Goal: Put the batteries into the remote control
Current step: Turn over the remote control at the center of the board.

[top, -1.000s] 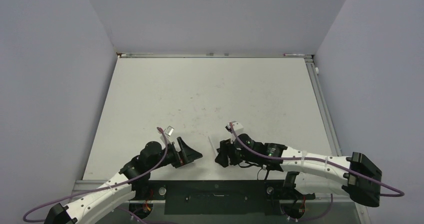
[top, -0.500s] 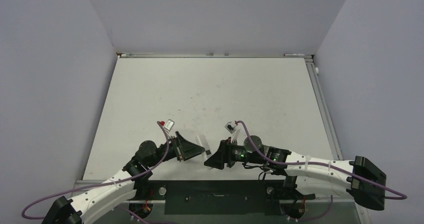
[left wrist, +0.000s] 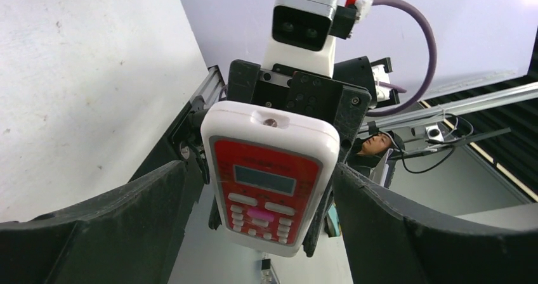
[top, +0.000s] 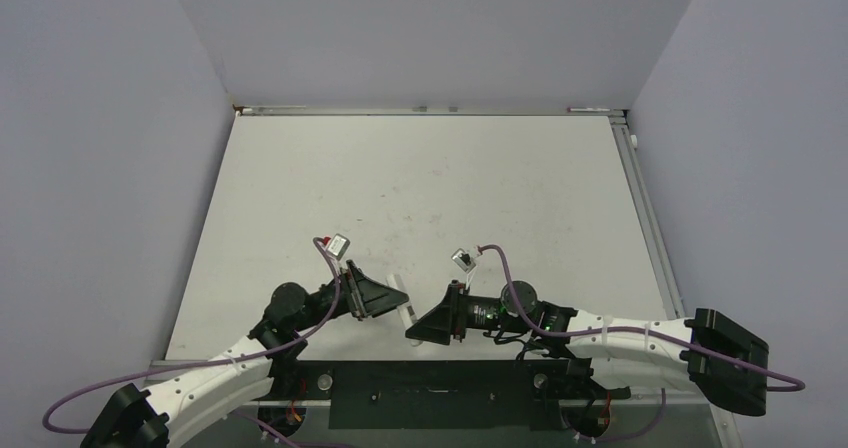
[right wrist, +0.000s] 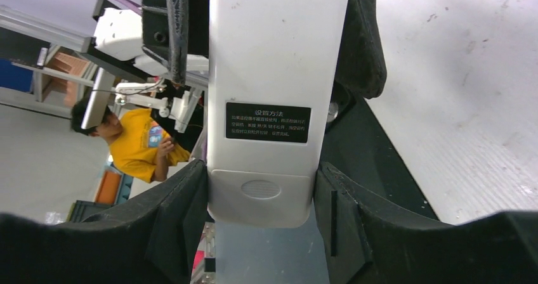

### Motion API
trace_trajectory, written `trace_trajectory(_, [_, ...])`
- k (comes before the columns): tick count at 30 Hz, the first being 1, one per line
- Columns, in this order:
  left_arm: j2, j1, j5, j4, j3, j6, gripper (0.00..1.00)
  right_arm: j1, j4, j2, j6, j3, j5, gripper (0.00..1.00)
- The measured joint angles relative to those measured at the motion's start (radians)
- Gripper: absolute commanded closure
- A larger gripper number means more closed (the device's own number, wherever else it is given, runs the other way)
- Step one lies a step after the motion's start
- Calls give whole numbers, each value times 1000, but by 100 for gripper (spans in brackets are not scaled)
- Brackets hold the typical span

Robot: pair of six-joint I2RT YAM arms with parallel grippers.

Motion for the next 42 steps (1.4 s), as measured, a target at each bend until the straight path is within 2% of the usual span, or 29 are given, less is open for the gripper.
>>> trace_trajectory(2, [1,0,7,25,0,-7,30,4,25,2,10,-3,0,91])
trace_trajectory(5, [7,0,22,71,0,-19,47,9,64,2,22,-6,0,91])
trace_trajectory(7, [10,0,28,98,0,-26,65,10,72,2,27,-8,1,91])
trace_trajectory(8, [10,0,31,105,0,-22,78,10,79,3,30,-9,1,91])
trace_trajectory(9, [11,0,34,108,0,-24,94,10,79,3,31,-10,3,89])
trace_trajectory(10, [14,0,35,114,0,-22,100,10,80,3,31,-10,4,82])
trace_trajectory(12, [19,0,37,114,0,-21,100,11,74,2,30,-11,8,56])
trace_trajectory(13, [20,0,38,113,0,-21,100,11,69,0,26,-11,10,47])
trace_trajectory(15, [20,0,40,110,0,-13,100,16,42,-16,13,-10,21,37])
trace_trajectory(18, [14,0,42,85,0,3,100,23,-75,-71,-31,6,60,28])
trace_trajectory(20, [7,2,37,38,6,25,100,23,-195,-116,-71,29,108,15])
trace_trajectory(26, [29,2,-34,-300,133,172,100,23,-644,-223,-194,195,371,11])
trace_trajectory(29, [100,2,-101,-470,233,261,100,23,-810,-250,-235,258,499,10])
trace_trajectory(30, [177,2,-159,-587,311,320,100,23,-923,-256,-258,290,590,9])
trace_trajectory(36, [465,6,-284,-796,515,422,100,23,-1150,-241,-261,317,775,8])
trace_trajectory(40, [639,6,-321,-869,612,450,94,23,-1239,-230,-220,317,856,8])
trace_trajectory(42, [712,5,-330,-893,653,457,87,23,-1260,-219,-199,317,882,7])
